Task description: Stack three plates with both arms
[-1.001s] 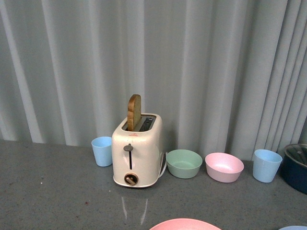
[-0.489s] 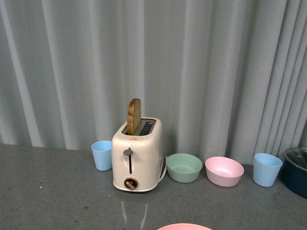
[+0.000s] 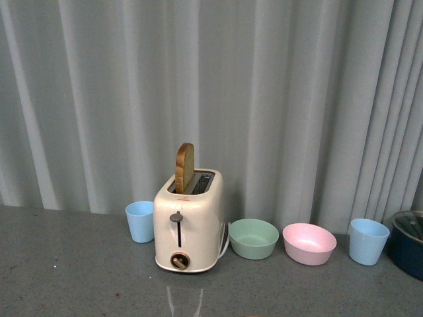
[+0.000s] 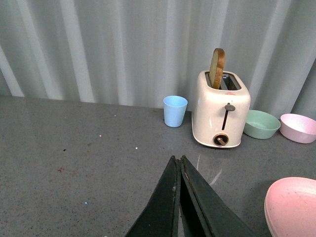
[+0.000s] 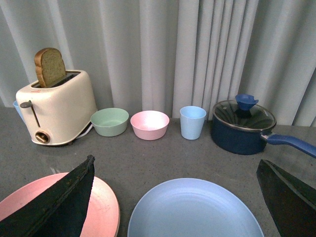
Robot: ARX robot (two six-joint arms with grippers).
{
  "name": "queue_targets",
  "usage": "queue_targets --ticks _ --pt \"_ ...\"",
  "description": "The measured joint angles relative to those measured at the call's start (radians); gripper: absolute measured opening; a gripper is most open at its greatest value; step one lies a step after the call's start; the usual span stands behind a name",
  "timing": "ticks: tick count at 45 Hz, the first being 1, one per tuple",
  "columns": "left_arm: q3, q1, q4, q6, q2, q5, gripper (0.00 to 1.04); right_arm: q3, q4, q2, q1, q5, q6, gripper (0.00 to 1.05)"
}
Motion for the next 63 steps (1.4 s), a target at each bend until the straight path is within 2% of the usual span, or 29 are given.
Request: queue_targets --ticks 6,8,10,22,24,37,39,41,42,44,48,51,57,59,63 --pt "0.000 0.000 -0.034 0.000 -0.035 0.000 0.04 0.000 0.000 0.000 0.000 0.000 0.000 0.97" --pt "0.000 0.000 -0.149 0.000 -0.117 0.002 0.04 0.000 0.000 0.000 0.000 0.000 0.000 0.97" --pt "0.000 0.000 -0.196 0.000 -0.174 0.000 0.04 0.000 0.000 0.000 0.000 0.000 0.000 0.97" --pt "0.000 0.000 -0.201 0.000 -0.194 0.000 0.04 0.000 0.000 0.000 0.000 0.000 0.000 0.97" --pt "0.000 0.000 -0.201 -0.001 -0.194 0.000 0.09 0.000 0.000 0.000 0.000 0.000 0.000 0.97" --pt "0.000 0.000 -0.201 -0.001 -0.195 0.000 0.73 0.000 -0.001 0.001 0.001 0.010 0.002 0.97" --pt "0.000 0.000 -0.201 -0.001 -0.195 0.000 0.81 0.013 -0.029 0.025 0.031 0.120 0.022 0.97" --pt "0.000 0.000 -0.201 -0.001 -0.195 -0.001 0.90 0.043 -0.005 0.117 0.048 0.316 0.048 0.97" --pt "0.000 0.000 -0.201 -0.001 -0.195 -0.005 0.93 0.051 0.026 0.158 0.029 0.364 0.054 0.97" --pt "0.000 0.000 -0.201 0.000 -0.195 0.001 0.99 0.070 0.100 0.238 -0.034 0.357 0.069 0.97" --pt "0.000 0.000 -0.201 0.000 -0.195 0.001 0.98 0.165 0.416 0.599 -0.330 0.108 0.143 0.97" --pt "0.000 0.000 -0.201 0.000 -0.195 0.000 0.98 0.267 0.593 0.887 -0.484 -0.023 0.161 0.97" --pt "0.000 0.000 -0.201 -0.001 -0.195 -0.001 0.98 0.485 0.608 1.336 -0.614 -0.126 0.195 0.97" --pt "0.000 0.000 -0.201 -0.001 -0.195 0.000 0.98 0.583 0.575 1.533 -0.644 -0.101 0.196 0.97" --pt "0.000 0.000 -0.201 0.000 -0.195 0.000 0.98 0.693 0.504 1.722 -0.664 -0.100 0.172 0.97"
